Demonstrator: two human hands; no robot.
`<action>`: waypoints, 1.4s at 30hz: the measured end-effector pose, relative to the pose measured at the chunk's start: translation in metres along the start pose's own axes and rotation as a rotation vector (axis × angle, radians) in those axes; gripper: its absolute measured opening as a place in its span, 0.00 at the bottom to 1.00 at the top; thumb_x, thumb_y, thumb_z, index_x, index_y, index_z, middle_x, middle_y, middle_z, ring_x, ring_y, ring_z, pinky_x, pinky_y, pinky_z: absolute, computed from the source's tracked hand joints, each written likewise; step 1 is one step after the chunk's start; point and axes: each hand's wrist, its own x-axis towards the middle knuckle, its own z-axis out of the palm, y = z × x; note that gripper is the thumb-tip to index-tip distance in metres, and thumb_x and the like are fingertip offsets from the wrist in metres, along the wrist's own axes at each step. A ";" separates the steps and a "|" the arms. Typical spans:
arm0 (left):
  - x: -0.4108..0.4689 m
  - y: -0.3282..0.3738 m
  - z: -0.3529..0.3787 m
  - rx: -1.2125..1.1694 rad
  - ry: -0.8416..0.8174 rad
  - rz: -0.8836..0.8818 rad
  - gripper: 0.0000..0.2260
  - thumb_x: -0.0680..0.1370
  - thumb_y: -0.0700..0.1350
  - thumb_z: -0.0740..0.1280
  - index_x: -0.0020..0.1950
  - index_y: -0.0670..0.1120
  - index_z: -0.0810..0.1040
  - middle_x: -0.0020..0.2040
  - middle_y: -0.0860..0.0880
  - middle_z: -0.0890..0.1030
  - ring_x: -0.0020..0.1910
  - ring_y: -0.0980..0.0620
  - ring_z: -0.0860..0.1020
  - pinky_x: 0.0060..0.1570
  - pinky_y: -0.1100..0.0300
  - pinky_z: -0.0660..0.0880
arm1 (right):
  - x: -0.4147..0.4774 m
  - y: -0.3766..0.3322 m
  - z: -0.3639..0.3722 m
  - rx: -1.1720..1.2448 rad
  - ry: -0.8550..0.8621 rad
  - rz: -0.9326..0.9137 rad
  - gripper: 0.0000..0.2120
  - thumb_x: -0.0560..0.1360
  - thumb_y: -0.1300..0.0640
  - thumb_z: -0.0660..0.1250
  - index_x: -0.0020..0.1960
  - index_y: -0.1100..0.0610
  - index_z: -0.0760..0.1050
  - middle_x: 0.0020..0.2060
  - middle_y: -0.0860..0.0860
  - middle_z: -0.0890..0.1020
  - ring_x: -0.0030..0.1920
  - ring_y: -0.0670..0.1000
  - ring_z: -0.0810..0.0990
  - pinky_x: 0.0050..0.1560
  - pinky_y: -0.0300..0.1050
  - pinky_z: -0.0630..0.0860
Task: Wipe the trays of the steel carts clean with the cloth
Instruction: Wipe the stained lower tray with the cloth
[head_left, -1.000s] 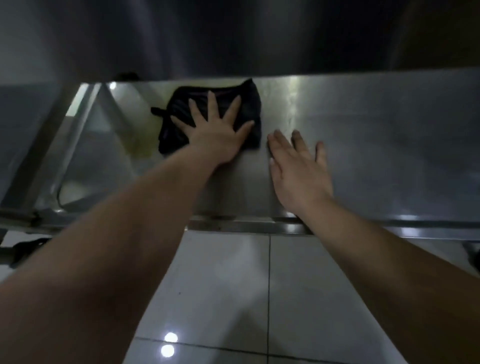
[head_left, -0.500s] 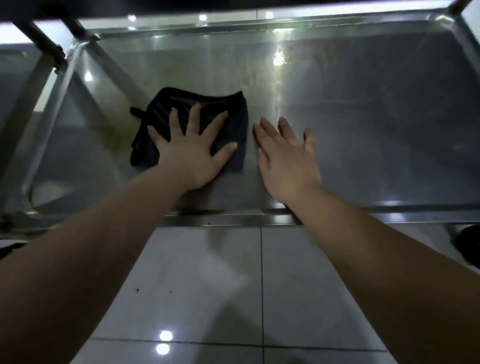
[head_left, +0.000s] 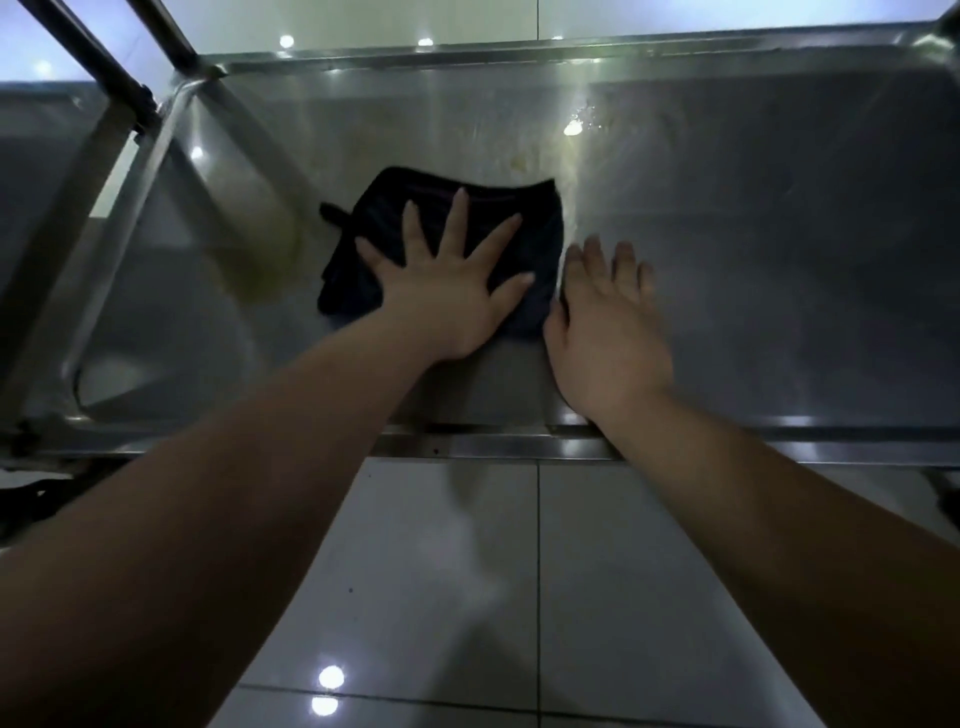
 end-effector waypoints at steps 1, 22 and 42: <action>0.019 0.007 -0.004 -0.006 -0.016 -0.002 0.28 0.75 0.72 0.42 0.75 0.70 0.40 0.80 0.53 0.36 0.76 0.35 0.36 0.62 0.21 0.37 | 0.000 -0.001 -0.001 -0.011 -0.005 0.028 0.28 0.82 0.50 0.48 0.78 0.62 0.53 0.78 0.59 0.55 0.78 0.62 0.50 0.77 0.57 0.44; -0.087 -0.059 0.012 0.022 0.033 0.011 0.30 0.70 0.75 0.35 0.71 0.73 0.35 0.80 0.55 0.38 0.78 0.39 0.39 0.65 0.24 0.39 | 0.001 -0.007 -0.003 -0.021 0.000 0.022 0.28 0.80 0.52 0.51 0.77 0.64 0.57 0.77 0.62 0.58 0.76 0.66 0.54 0.76 0.59 0.49; -0.134 -0.144 0.010 -0.068 0.032 -0.238 0.33 0.67 0.77 0.40 0.72 0.75 0.39 0.79 0.61 0.38 0.78 0.44 0.38 0.68 0.28 0.37 | 0.008 -0.138 0.006 0.180 -0.031 -0.203 0.24 0.84 0.51 0.47 0.78 0.54 0.55 0.78 0.50 0.57 0.78 0.55 0.49 0.76 0.60 0.45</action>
